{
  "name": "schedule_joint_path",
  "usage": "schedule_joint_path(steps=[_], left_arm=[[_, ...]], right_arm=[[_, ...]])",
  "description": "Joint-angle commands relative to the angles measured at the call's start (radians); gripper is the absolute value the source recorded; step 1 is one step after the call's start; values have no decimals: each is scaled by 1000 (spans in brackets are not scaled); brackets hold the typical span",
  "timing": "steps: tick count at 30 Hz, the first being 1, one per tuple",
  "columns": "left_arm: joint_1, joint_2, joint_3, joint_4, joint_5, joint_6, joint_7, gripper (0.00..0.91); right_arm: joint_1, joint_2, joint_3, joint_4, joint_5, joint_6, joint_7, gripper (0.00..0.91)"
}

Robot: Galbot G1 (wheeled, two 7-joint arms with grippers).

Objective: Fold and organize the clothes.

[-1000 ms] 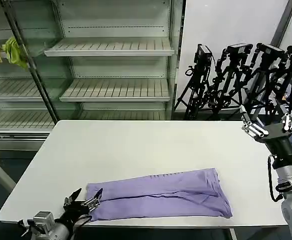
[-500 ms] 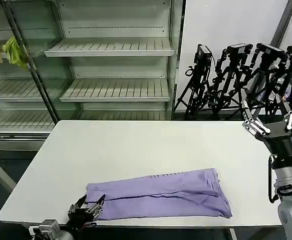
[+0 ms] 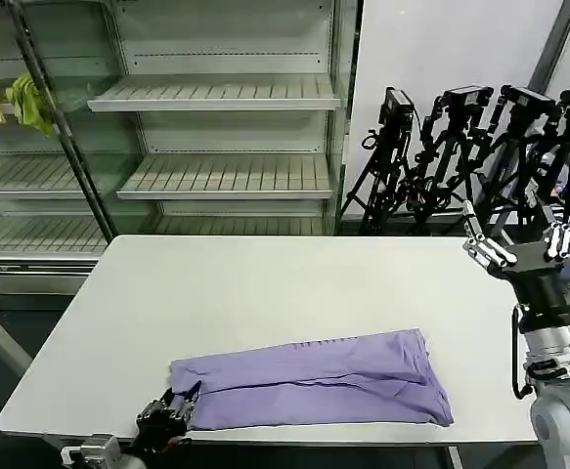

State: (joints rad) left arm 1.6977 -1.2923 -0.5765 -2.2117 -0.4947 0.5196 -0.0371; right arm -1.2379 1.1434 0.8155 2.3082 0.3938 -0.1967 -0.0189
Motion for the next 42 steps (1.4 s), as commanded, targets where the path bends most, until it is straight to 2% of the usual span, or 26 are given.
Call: schedule_joint_path(steps=[1,18,42], left_arm=[[5,-4,5,6,10,-1,3,10],[-19,12,-42,1,7,-17,13,0],[-126,261,-377,191,-121,-6,31,10]], right_arm=[[2,6,-17,-13,4,-25,14,907],[-2,14,-20,-23,-14,0,14,907],[21,27,-47,-68,-38,26,12,907]])
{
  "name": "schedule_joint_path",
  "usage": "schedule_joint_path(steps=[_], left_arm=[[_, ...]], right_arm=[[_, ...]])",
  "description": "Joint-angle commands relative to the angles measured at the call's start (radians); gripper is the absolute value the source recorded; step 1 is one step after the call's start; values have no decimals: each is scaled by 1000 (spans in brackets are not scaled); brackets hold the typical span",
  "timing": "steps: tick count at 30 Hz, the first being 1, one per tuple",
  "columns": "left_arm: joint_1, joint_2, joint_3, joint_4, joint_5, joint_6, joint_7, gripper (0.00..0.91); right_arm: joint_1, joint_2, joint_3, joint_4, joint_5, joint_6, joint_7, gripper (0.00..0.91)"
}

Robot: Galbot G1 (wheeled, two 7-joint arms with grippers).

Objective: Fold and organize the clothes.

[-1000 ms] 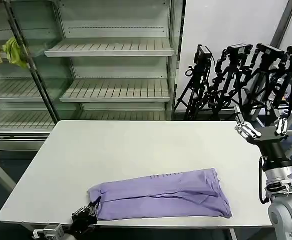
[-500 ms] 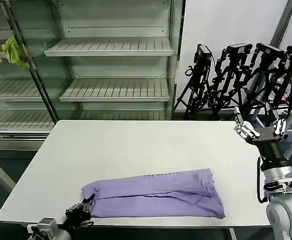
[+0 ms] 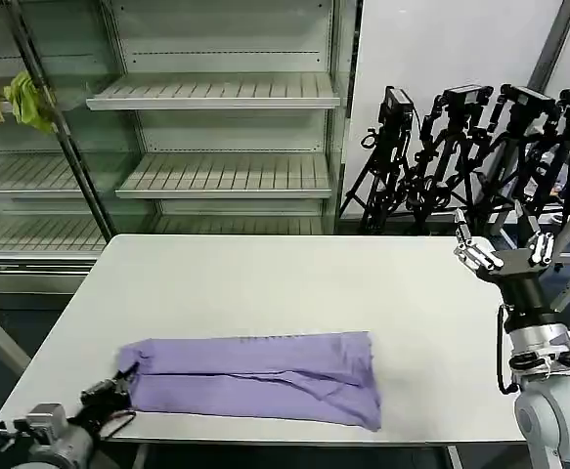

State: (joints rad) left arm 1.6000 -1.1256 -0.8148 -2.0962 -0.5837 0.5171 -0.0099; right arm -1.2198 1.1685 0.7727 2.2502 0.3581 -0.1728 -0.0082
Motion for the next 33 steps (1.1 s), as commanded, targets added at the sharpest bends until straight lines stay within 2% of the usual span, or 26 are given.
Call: schedule_joint_path(steps=[1,10,17,25,33], left_arm=[[-30,103,-154,80,-36,-4,5,0],[-30,170,-225,79,-72,4,8,10],[-30,176,-213,-38,-98,25,-2,10],[-25,126,-77,-231,-125,59,-18,10],[-46,88,57,-301,-126,60,-30,10]], right_arm=[[3,3,-6,-11,-2,2,1,907],[5,10,-9,-36,-14,10,-1,907],[-2,15,-8,-33,-26,14,-1,907],[-11,18,-12,-37,-45,13,0,907],[5,13,-35,-70,-45,-6,1,907]])
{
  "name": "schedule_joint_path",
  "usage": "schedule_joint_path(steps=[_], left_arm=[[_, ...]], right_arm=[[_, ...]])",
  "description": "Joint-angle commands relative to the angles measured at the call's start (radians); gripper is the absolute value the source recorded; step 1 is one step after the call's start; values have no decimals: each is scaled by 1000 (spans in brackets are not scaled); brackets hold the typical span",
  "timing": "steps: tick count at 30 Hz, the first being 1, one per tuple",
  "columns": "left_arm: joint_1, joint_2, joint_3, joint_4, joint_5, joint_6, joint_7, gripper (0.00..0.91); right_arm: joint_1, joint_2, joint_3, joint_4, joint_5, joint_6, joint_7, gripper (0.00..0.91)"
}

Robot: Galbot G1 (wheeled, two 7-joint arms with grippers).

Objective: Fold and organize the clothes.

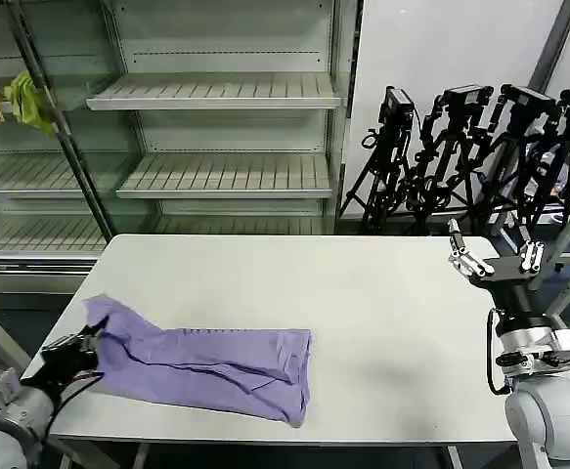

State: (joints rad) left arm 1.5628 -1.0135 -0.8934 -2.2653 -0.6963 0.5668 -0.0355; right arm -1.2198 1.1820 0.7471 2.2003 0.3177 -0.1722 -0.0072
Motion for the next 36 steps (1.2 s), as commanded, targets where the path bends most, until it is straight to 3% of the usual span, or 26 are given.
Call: schedule_joint_path(steps=[1,15,27,36], left_arm=[[-9,-25,152,-140,-15,10,-4,10],[-140,-47,411,-117,-3,10,-9,10],[-259,-55,533,9,0,8,4,10],[-270,-70,607,2,22,10,7,10]], right_arm=[[8,-3,-11,-28,-4,-7,0,907],[-6,19,-42,-52,-57,1,-3,907],[-19,47,-72,-50,-106,2,-3,907],[-31,58,-74,-49,-118,7,-3,907]])
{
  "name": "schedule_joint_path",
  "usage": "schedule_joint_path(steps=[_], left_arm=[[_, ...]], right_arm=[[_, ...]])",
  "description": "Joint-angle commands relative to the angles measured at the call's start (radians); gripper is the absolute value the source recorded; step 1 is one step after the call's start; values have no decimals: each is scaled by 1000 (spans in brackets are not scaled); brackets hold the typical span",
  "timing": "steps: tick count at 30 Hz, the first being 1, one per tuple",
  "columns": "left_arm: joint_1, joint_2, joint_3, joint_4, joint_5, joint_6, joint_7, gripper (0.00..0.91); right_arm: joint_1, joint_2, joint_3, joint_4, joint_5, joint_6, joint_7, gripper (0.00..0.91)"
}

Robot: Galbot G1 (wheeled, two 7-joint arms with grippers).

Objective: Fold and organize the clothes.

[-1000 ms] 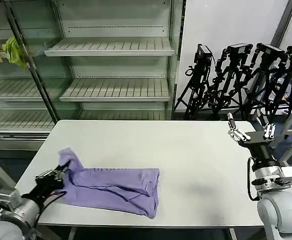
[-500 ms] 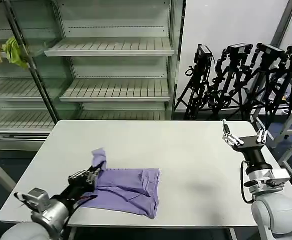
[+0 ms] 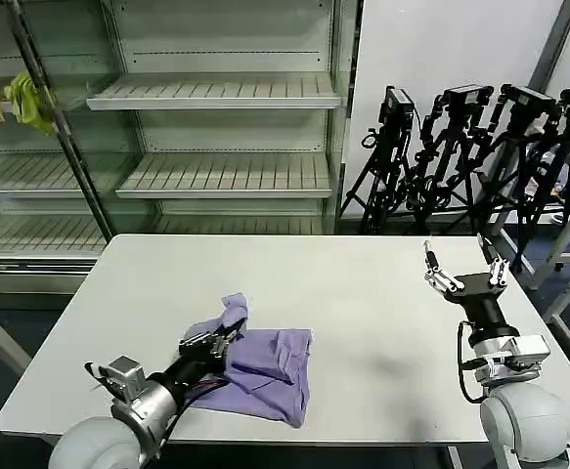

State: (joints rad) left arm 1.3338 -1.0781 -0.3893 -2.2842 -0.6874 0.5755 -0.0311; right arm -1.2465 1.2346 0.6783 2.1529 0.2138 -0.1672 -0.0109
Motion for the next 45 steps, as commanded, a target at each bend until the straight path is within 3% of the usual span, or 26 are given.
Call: schedule_joint_path(steps=[1,20,21,23,45], left_arm=[[-41,-5,108,20,16,1,3,10],[-52,-20,215,98,99,-9,11,20],[-54,-20,216,107,99,-11,11,91],[-56,-20,217,114,102,-14,11,907],[-63,-14,150,25,73,-28,10,907]], right_arm=[[-5,6,-6,-1,-16,3,1,907],[-16,22,-17,4,-33,14,-1,907],[-18,23,-16,4,-34,14,-1,907],[-21,24,-16,7,-35,15,-2,907],[-27,39,-32,16,-56,19,-7,907]])
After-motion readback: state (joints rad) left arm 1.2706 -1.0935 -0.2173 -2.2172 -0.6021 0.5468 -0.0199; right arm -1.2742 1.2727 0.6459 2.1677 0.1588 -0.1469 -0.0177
